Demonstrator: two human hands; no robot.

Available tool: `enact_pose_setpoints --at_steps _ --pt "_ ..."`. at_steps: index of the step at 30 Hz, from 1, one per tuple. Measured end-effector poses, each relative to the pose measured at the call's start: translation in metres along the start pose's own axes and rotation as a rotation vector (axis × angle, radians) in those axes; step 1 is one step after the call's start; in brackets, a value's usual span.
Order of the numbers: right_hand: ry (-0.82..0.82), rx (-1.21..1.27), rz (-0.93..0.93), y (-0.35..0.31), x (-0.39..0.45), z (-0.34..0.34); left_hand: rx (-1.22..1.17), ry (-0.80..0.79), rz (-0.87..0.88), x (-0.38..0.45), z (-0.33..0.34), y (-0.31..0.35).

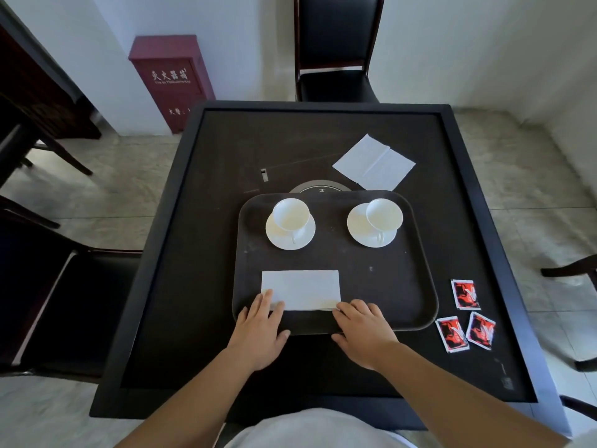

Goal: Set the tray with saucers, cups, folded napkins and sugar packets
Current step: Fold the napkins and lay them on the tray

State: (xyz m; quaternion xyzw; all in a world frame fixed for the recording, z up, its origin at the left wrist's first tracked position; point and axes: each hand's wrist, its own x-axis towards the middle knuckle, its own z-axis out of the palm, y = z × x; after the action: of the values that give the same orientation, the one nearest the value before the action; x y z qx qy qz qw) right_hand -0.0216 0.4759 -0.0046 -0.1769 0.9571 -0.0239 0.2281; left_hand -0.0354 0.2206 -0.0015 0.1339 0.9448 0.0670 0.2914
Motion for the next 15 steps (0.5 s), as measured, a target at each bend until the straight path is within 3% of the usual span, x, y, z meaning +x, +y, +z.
enact_pose_setpoints --at_steps 8,15 --pt "0.004 -0.016 -0.043 0.001 -0.009 -0.004 0.009 0.008 -0.076 -0.015 0.005 0.006" --pt "0.06 0.048 -0.004 0.0 -0.02 -0.01 0.114 0.16 -0.142 -0.035 0.005 0.029"
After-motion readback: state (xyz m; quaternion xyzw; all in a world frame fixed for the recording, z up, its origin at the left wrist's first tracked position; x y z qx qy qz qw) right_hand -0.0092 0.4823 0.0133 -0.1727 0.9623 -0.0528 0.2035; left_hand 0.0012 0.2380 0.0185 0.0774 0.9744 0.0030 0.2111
